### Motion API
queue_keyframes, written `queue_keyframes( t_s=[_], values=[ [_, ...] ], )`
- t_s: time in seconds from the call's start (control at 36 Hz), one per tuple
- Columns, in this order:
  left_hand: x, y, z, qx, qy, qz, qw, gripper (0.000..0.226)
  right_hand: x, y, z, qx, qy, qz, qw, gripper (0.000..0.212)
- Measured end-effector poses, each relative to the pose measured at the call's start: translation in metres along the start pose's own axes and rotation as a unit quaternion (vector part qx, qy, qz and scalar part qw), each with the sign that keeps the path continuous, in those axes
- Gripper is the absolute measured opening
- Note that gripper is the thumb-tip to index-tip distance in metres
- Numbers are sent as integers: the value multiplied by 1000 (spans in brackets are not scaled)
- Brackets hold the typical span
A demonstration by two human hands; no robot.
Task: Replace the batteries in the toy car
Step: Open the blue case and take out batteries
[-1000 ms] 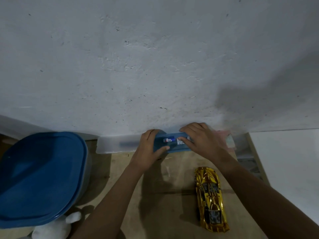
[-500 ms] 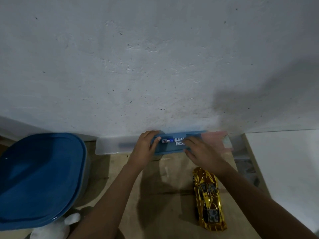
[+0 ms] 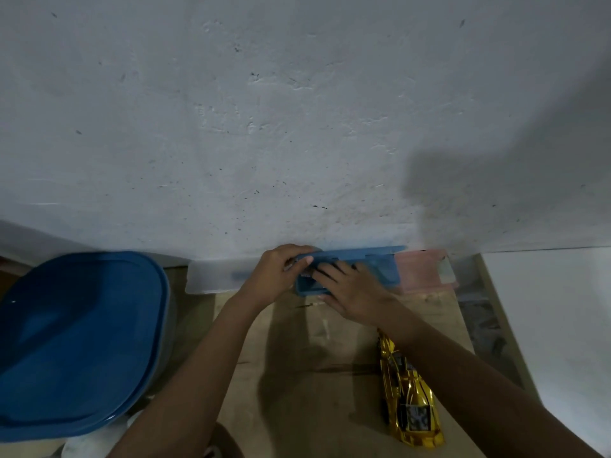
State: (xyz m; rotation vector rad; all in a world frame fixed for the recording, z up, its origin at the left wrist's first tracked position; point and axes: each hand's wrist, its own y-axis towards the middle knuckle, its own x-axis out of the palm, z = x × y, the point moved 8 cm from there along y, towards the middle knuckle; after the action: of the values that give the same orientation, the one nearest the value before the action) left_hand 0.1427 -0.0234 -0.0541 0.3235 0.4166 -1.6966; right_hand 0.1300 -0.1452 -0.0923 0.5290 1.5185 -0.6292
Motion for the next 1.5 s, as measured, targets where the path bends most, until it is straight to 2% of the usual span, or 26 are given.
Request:
queue_keyframes(
  t_s=[0.14,0.33,0.61,0.69,0.78,0.89,0.97,1.06,1.17,1.31,1.5],
  values=[
    [-1,2,-2,-8,-5,-6,1000,27,5,12,-8,-28,11,16,999,44],
    [-1,0,-6,-8,-10,-8,1000,28,-4,13,-5,-49,7,83,995,37],
    [-5,-4,-11,-11,-22,-14,1000,28,-20,15,-5,-5,91,120,989,34],
    [-4,-4,-11,-12,-18,-14,1000,28,-30,11,-1,19,72,137,988,35],
    [-5,-4,-10,-13,-17,-11,1000,27,-39,2,8,35,7,150,988,37],
    [-5,-3,-10,-14,-15,-7,1000,25,-33,-8,22,16,-60,101,993,23],
    [-4,-4,-9,-13,-24,-4,1000,24,-17,-16,36,43,-175,-44,983,39],
    [-4,-4,-8,-13,-24,-5,1000,24,-13,-20,40,56,-197,-128,970,41],
    [-4,-4,-10,-17,-16,-6,1000,25,-17,-19,42,98,-200,-164,961,33],
    [-3,-5,-8,-17,-11,1,1000,26,-31,-31,59,205,-180,-150,950,28],
    [-3,-5,-6,-20,-6,19,1000,24,-35,-32,59,245,-141,-138,949,29]
  ],
)
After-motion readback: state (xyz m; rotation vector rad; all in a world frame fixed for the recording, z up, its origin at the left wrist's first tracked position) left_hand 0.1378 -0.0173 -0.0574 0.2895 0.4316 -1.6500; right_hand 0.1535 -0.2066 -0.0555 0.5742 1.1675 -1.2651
